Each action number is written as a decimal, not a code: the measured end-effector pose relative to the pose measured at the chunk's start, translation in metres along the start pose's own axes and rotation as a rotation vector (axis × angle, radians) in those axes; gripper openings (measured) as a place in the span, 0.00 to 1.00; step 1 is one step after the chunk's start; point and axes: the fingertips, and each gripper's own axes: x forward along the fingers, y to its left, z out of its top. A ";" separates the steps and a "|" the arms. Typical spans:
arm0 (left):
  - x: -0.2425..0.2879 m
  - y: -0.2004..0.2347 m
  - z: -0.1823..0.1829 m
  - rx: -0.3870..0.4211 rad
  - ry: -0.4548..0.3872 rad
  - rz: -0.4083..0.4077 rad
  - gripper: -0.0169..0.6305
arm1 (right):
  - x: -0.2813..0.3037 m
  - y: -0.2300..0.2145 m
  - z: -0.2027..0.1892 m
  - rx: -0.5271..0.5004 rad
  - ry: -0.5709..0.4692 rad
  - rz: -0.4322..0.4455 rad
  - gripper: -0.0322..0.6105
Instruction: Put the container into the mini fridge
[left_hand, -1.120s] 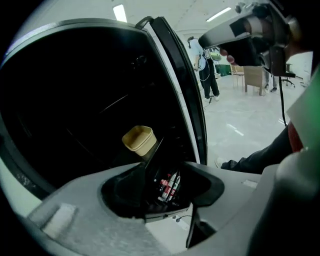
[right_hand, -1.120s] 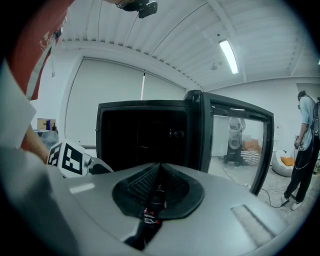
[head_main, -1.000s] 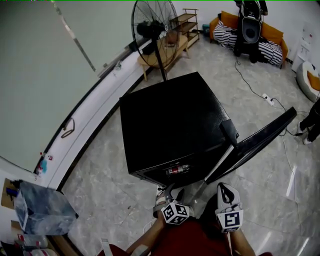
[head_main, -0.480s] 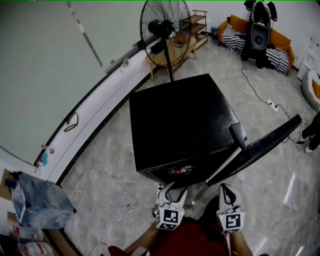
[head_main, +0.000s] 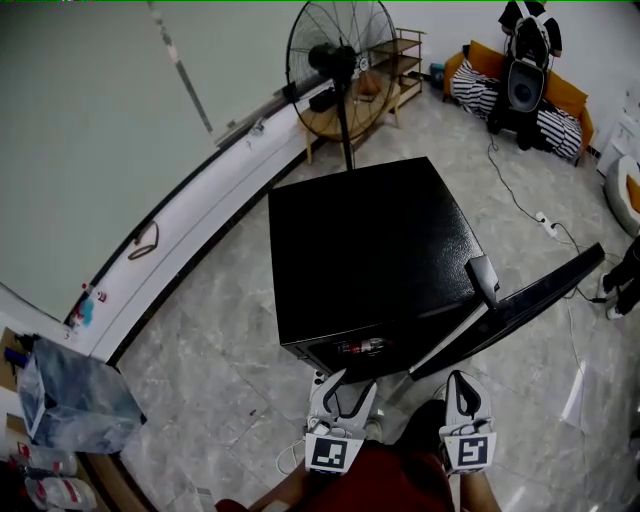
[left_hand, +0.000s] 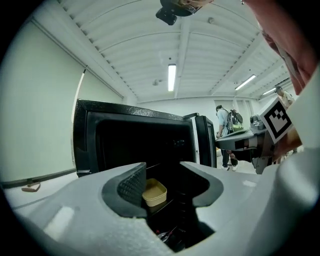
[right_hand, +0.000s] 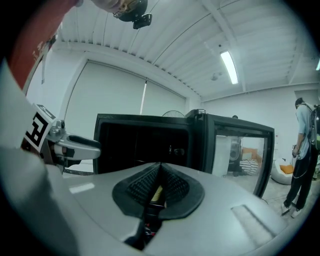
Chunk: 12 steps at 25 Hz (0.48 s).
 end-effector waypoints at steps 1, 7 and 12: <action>-0.001 0.001 0.003 -0.008 -0.006 -0.002 0.36 | -0.001 0.000 0.005 0.004 -0.012 -0.009 0.05; -0.005 -0.001 0.011 -0.029 -0.027 -0.026 0.36 | -0.005 -0.006 0.020 -0.015 -0.064 -0.034 0.05; -0.006 0.003 0.011 -0.041 -0.022 -0.008 0.32 | -0.006 -0.009 0.025 -0.007 -0.078 -0.041 0.05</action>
